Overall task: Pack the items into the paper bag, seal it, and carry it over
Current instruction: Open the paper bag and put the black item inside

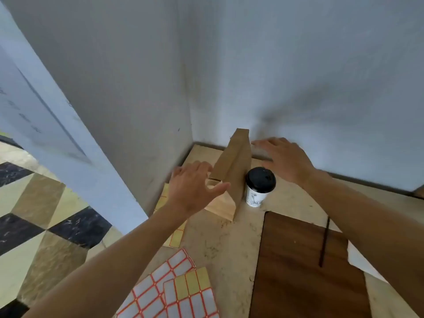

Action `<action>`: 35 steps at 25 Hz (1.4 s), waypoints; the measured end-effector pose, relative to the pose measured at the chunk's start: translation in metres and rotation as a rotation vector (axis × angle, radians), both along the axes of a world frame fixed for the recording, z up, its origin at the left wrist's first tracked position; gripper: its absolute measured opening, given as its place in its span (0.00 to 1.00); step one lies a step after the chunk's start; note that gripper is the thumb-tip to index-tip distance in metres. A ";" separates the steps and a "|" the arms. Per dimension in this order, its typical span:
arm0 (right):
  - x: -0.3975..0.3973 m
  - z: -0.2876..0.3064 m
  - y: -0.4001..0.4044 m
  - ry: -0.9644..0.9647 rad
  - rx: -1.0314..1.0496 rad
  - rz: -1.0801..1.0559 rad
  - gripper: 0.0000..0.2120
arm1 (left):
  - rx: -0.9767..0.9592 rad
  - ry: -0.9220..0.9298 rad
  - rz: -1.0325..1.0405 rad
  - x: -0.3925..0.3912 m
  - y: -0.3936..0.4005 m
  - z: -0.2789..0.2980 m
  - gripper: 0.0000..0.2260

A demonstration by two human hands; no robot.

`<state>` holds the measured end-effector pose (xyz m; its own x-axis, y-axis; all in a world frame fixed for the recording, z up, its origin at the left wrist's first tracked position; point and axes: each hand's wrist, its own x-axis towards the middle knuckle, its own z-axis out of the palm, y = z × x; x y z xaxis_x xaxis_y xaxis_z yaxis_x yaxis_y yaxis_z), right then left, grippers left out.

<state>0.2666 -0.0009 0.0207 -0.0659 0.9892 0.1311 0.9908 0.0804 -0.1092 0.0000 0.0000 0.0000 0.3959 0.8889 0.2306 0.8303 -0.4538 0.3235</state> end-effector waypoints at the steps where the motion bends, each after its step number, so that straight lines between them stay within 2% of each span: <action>1: -0.001 -0.003 0.014 -0.036 0.002 0.024 0.25 | -0.001 0.046 -0.001 0.005 0.007 -0.002 0.28; 4: -0.001 -0.011 0.054 -0.103 -0.071 0.038 0.26 | 0.031 0.153 0.018 0.016 0.022 -0.011 0.25; 7: 0.004 -0.021 0.084 -0.110 -0.105 0.054 0.24 | 0.049 0.128 -0.019 0.019 0.029 -0.023 0.19; 12: 0.002 -0.030 0.102 0.058 0.025 0.043 0.14 | 0.126 0.088 -0.098 0.024 0.031 -0.030 0.11; 15: 0.002 -0.028 0.098 0.160 0.082 0.022 0.12 | 0.242 0.064 -0.077 0.018 0.028 -0.023 0.10; 19: -0.002 -0.009 0.084 0.237 0.151 0.024 0.11 | 0.278 0.049 -0.037 -0.006 0.023 -0.002 0.08; 28: -0.030 0.071 -0.001 0.305 0.373 0.037 0.10 | 0.523 -0.002 -0.032 -0.056 -0.034 0.076 0.08; 32: -0.026 0.087 -0.070 0.290 0.469 0.002 0.09 | 0.566 -0.041 -0.087 -0.064 -0.074 0.090 0.08; 35: -0.012 0.077 -0.144 0.331 0.466 -0.069 0.09 | 0.520 -0.074 -0.176 -0.056 -0.105 0.084 0.08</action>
